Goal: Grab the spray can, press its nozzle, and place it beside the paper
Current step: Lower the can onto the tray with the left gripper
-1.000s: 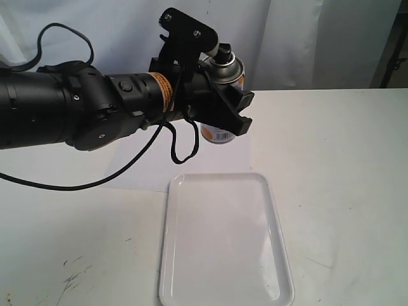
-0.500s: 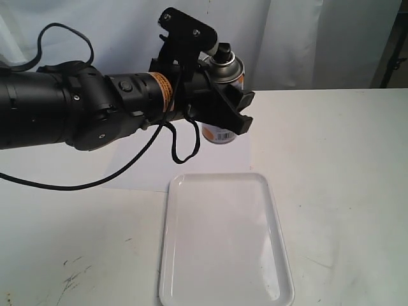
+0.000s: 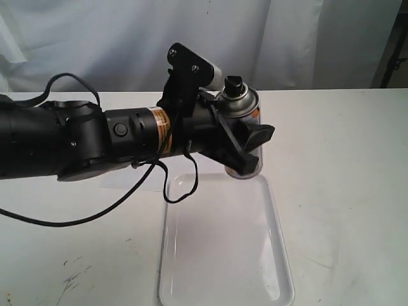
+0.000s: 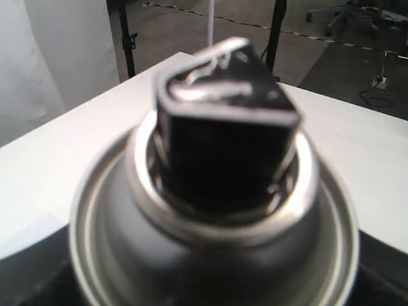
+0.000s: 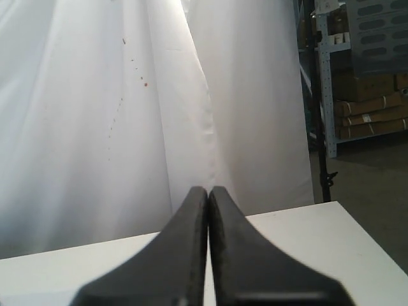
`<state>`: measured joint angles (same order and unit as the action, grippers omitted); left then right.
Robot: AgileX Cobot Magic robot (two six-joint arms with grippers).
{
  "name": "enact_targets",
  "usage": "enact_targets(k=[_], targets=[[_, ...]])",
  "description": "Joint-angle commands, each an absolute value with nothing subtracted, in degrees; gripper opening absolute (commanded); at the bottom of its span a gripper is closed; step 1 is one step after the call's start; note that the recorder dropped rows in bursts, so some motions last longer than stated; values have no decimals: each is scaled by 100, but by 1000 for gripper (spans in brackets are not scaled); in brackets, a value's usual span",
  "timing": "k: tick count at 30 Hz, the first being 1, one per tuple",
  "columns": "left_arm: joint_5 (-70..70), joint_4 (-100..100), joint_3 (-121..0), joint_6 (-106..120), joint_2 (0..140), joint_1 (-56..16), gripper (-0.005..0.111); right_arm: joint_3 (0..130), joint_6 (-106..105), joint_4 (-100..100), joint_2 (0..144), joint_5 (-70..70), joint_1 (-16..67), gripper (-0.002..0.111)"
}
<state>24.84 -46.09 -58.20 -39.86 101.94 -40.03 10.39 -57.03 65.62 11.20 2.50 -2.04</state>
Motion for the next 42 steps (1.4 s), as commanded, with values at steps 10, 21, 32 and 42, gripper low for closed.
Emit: enact_targets(k=[10, 21, 32, 42], targets=[[2958, -5725, -5416, -4710, 10393, -3981, 0, 1026, -5585, 6535, 1088, 215, -236, 0], [3171, -5908, -5416, -4775, 11044, -3981, 0, 1026, -5585, 6535, 1088, 215, -236, 0], [3362, -6182, -5428, -4563, 11189, -3981, 0, 1026, -5570, 6535, 1088, 215, -236, 0], [3339, -6182, -5428, -4190, 11226, -3981, 6, 1026, -5571, 6535, 1088, 204, -236, 0]])
